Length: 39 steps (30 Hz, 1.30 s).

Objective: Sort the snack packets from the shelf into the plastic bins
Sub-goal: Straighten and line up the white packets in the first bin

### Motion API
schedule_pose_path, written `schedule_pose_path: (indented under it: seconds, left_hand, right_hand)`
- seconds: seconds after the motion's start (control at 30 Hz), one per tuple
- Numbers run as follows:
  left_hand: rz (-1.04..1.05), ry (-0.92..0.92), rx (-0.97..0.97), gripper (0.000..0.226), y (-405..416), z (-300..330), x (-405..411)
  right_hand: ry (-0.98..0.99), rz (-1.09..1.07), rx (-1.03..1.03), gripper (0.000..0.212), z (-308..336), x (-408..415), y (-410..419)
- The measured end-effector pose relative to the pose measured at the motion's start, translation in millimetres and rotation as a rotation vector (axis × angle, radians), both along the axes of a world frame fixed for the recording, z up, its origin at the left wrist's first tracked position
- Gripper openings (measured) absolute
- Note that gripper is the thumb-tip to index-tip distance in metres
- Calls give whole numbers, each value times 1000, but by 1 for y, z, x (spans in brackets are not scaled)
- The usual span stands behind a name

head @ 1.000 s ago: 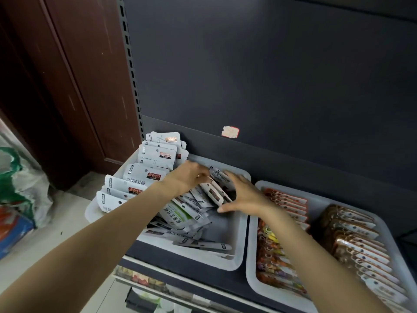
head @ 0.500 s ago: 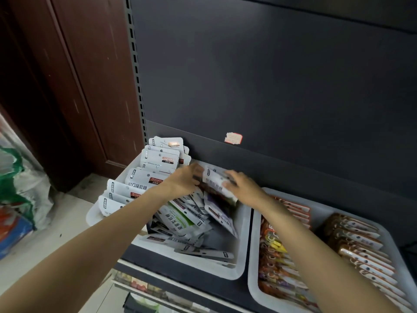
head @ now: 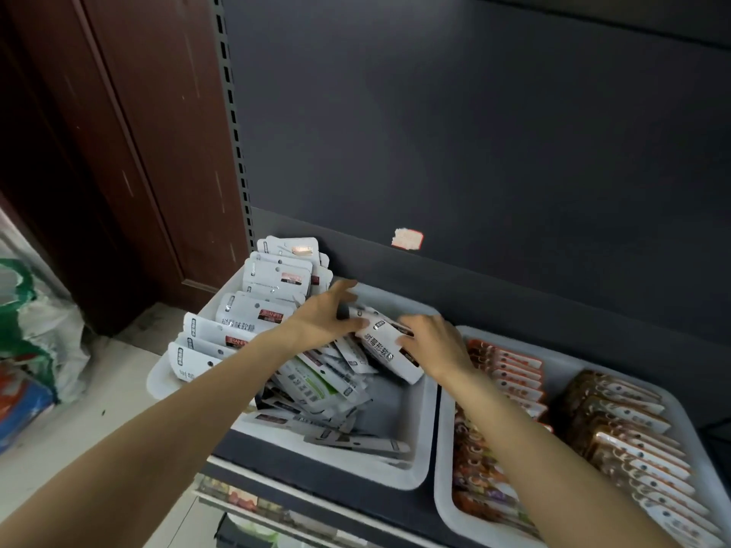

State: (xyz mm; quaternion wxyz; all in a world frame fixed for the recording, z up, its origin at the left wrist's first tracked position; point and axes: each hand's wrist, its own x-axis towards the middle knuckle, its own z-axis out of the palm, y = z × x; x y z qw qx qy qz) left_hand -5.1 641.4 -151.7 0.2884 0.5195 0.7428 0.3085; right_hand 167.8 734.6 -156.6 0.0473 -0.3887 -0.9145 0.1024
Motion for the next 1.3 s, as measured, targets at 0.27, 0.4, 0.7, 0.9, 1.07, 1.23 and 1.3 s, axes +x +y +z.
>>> schedule_pose_path:
  seconds: [0.27,0.4,0.7,0.9,1.07,1.23,1.3]
  left_hand:
    - [139,-44,-18,89,19,8,4]
    - [182,-40,-104,75,34,3,10]
    - [107,-371,-24,72,41,-4,9]
    - [-75,-283,-104,55,9,9,-7]
    - [-271,288,-332,67,-15,14,-30]
    - [-279,492,-254,60,-18,8,-40]
    - [-240,486,-191,44,-15,5,-37]
  right_hand:
    - [196,-71,-17,39,22,-23,28]
    - [313,-221,-168,76,-9,-17,6]
    - [460,-304,-269,73,-22,-11,-11]
    - [324,-178,-187,63,-15,-21,12]
    - [325,-86,-164,29,-14,-7,6]
    - [110,-4,-470,106,-7,-6,-19]
    - [18,9,-345,104,-3,-6,-20]
